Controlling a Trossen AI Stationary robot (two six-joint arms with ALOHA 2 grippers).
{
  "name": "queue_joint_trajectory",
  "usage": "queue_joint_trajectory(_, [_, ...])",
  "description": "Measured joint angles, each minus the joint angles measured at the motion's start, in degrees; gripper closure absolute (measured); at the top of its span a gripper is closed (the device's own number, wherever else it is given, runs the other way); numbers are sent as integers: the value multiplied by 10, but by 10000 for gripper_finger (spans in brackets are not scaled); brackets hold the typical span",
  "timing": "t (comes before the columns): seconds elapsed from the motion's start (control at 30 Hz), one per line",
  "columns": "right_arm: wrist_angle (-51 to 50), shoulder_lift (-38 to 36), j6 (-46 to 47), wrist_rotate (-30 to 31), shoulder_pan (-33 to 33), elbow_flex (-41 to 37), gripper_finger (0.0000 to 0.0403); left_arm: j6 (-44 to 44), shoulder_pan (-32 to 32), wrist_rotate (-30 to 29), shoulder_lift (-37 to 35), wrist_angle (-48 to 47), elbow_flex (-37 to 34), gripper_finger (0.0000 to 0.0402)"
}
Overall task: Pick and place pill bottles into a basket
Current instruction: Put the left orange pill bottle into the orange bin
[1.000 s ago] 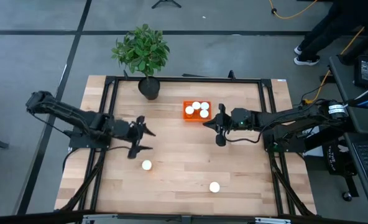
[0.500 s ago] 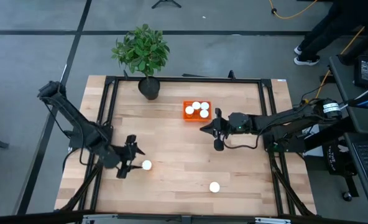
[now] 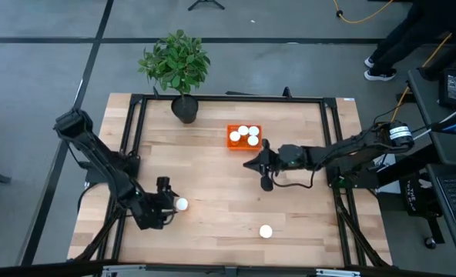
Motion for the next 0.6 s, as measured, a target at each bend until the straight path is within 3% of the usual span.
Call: queue_joint_trajectory(0.6, [29,0,20,2,43,0,382,-7,11,-28,38,50,0,130])
